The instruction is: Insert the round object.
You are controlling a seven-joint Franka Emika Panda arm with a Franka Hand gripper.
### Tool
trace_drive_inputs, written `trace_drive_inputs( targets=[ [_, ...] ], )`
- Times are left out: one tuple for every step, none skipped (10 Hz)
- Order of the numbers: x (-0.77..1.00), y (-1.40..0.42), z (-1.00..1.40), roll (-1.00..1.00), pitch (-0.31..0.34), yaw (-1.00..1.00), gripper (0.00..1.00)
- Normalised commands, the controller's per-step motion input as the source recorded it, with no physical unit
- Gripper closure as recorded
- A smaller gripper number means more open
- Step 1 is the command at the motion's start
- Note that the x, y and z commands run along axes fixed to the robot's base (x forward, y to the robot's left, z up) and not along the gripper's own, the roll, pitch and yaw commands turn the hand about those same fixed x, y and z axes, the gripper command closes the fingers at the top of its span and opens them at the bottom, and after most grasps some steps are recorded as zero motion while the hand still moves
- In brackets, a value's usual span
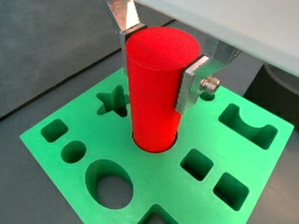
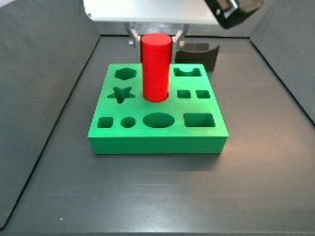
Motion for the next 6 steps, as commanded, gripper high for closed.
trace_drive_inputs(
  targets=[
    [0.01,0.03,-0.27,0.0,-0.053,-0.03,1.0],
    [0.0,0.03,-0.24,0.0,-0.05,-0.03,1.0],
    [0.0,0.01,-0.2,0.0,-0.037,-0.03,1.0],
    [0.0,0.01,-0.16,0.0,-0.027,-0.04,1.0],
    [0.0,0.0,0.0,0.0,0.0,-0.01,1.0],
    [0.0,0.0,0.0,0.0,0.0,0.0,1.0]
  ],
)
